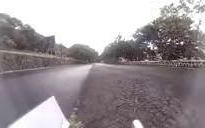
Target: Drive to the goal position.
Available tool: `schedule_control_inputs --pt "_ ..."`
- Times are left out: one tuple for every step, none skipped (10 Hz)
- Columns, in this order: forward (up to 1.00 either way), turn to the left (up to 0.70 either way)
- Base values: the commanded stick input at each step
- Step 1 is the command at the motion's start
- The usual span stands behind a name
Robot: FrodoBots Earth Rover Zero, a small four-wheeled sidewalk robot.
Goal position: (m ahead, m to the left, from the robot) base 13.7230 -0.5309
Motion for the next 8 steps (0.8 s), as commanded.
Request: schedule_control_inputs --pt "1.00 0.00" --pt "1.00 0.00" --pt "1.00 0.00" --pt "1.00 0.00" --pt "1.00 0.00" --pt "1.00 0.00" --pt "1.00 0.00" --pt "1.00 0.00"
